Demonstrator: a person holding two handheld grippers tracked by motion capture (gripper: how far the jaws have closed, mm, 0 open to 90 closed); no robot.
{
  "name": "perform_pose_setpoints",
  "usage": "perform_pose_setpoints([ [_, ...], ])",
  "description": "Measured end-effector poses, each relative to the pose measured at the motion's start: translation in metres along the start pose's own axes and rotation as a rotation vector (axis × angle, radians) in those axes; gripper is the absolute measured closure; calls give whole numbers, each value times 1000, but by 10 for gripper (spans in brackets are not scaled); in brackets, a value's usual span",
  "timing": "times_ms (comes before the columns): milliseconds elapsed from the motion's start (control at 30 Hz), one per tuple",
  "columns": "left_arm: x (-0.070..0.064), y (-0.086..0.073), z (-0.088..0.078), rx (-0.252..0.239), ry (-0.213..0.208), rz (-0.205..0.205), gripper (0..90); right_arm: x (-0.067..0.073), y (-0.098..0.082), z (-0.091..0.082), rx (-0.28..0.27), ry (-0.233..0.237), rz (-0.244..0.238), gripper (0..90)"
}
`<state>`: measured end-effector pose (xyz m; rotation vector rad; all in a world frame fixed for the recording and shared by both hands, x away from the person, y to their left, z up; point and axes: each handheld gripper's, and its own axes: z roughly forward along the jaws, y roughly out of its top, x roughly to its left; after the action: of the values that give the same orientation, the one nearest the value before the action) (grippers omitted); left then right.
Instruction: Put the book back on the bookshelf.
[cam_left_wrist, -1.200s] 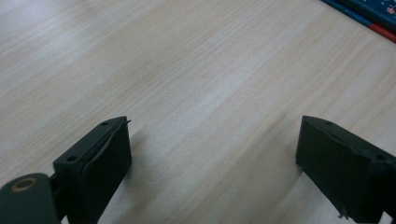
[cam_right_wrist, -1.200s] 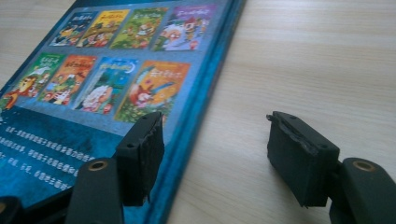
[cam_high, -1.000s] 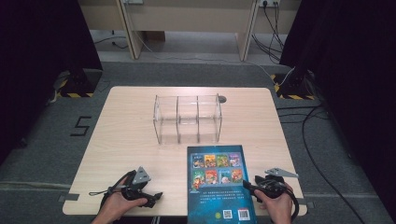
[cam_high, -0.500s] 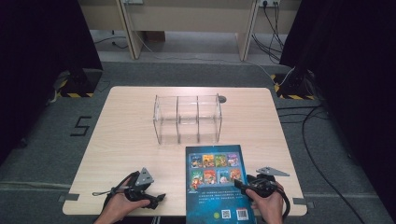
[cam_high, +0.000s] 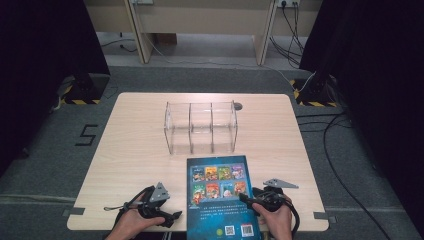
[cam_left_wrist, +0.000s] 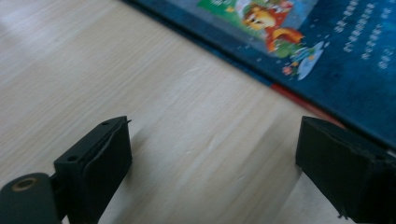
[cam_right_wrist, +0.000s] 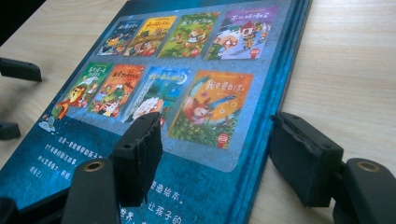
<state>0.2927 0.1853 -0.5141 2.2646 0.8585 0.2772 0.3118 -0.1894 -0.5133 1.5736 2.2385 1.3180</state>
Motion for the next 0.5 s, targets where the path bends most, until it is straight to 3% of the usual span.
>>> perform_pose_setpoints([
  [67, -2, 1, 1, -4, -12, -4, 100, 3, 1, 3, 1, 5, -8, 345],
  [167, -2, 2, 0, -14, -47, -46, 115, 9, 2, 8, 7, 16, -11, 339],
  [233, -1, 2, -1, -34, -86, -93, 140, 12, 3, 10, 13, 4, -27, 332],
  [367, -6, 4, -1, -43, -157, -134, 150, 9, 3, 7, 13, 16, -12, 361],
  [500, -17, 8, 4, -44, -197, -132, 156, 9, 3, 8, 12, 10, -22, 356],
])
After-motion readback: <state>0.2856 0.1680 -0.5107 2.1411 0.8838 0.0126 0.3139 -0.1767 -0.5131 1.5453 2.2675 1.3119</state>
